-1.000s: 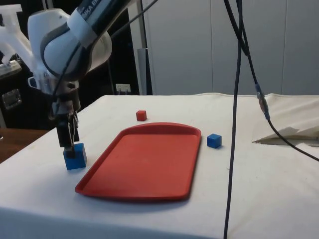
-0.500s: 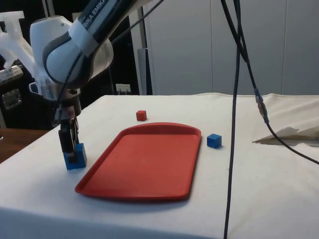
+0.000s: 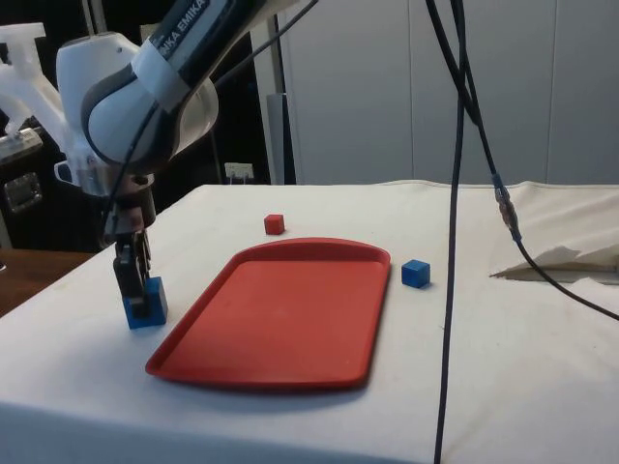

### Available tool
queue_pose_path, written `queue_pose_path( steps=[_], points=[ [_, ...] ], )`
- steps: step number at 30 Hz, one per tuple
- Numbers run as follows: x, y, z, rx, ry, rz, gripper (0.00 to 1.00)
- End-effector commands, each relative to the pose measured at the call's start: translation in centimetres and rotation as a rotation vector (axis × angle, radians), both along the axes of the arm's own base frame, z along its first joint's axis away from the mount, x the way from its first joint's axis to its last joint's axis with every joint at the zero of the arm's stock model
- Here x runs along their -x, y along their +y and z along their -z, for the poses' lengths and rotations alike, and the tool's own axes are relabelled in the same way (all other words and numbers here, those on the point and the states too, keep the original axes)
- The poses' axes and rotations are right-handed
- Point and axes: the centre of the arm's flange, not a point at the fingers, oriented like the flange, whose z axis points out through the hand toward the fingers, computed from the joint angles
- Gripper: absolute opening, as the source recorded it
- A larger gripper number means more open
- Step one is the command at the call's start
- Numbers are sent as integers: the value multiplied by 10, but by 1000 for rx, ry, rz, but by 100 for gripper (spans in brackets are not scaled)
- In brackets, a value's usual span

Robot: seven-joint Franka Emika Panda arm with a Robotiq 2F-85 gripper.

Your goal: Pick up the largest block and place it onto the tray.

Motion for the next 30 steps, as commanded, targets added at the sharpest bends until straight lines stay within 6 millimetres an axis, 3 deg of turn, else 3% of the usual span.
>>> queue_pose_path(
  steps=[1,7,8,15,16,22,30],
  points=[
    [-1,1,2,-2,-4,-2,0],
    [1,2,-18,-4,-13,-1,0],
    [-2,1,-14,-7,-10,-1,0],
    [10,0,-43,-13,-15,4,0],
    [9,0,-40,-19,-11,2,0],
    [22,-1,-61,-21,-15,8,0],
    [38,-1,-73,-29,-10,9,0]
  ],
)
